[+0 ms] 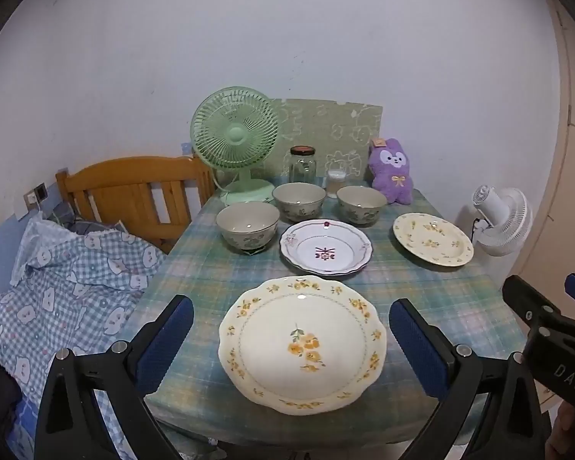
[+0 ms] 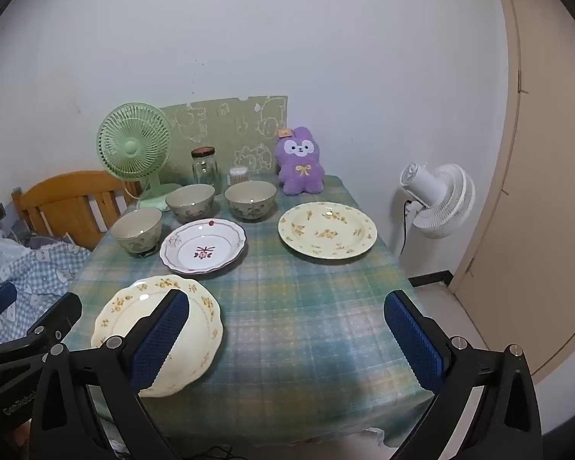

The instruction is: Organize plates and bowls

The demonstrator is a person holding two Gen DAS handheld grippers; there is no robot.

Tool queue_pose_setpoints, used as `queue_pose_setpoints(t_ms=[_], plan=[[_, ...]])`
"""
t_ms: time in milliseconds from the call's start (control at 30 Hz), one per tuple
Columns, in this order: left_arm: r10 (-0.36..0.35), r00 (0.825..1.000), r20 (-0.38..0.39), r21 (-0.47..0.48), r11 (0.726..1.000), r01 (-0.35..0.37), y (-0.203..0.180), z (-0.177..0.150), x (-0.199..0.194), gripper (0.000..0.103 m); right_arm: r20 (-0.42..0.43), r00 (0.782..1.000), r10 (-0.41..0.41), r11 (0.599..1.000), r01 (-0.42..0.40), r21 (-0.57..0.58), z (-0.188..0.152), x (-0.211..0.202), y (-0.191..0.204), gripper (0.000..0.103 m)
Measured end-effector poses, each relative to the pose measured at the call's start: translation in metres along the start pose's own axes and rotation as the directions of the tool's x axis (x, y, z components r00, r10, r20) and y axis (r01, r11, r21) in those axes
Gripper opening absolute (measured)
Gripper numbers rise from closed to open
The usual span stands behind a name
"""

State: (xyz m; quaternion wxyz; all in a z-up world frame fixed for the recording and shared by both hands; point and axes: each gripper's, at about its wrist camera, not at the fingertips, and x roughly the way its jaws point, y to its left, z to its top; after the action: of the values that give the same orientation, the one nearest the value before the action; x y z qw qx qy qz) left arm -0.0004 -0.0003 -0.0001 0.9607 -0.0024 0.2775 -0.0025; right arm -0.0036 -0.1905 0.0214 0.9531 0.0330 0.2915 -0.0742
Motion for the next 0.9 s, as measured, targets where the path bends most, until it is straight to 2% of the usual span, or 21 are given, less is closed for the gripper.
queue_pose_setpoints(t_ms=[267,300,633,900], plan=[[-0.012,1.0,-0.023,0.003,1.0,0.012,-0.013,0.018,-0.01,0.103,-0.002,1.0,0.004,1.0,-0.004,0.017,-0.002,-0.009,-0.003,0.103],[-0.022,1.0,-0.018,0.012,1.0,0.022,-0.013,0.009,-0.012,0.103,0.002,1.0,0.008,1.0,-0.008,0.012,-0.005,-0.009,-0.005,0.103],[-0.002,1.0,-0.017,0.016,1.0,0.002,-0.01,0.004,-0.015,0.103,0.021,1.0,0.004,0.999,-0.002,-0.051,-0.016,-0.013,0.001,0.103],[0.001,1.0,-0.015,0.021,1.0,0.0,-0.012,-0.002,-0.014,0.102,0.019,1.0,0.003,0.999,-0.002,-0.045,-0.018,-0.016,0.0,0.103]])
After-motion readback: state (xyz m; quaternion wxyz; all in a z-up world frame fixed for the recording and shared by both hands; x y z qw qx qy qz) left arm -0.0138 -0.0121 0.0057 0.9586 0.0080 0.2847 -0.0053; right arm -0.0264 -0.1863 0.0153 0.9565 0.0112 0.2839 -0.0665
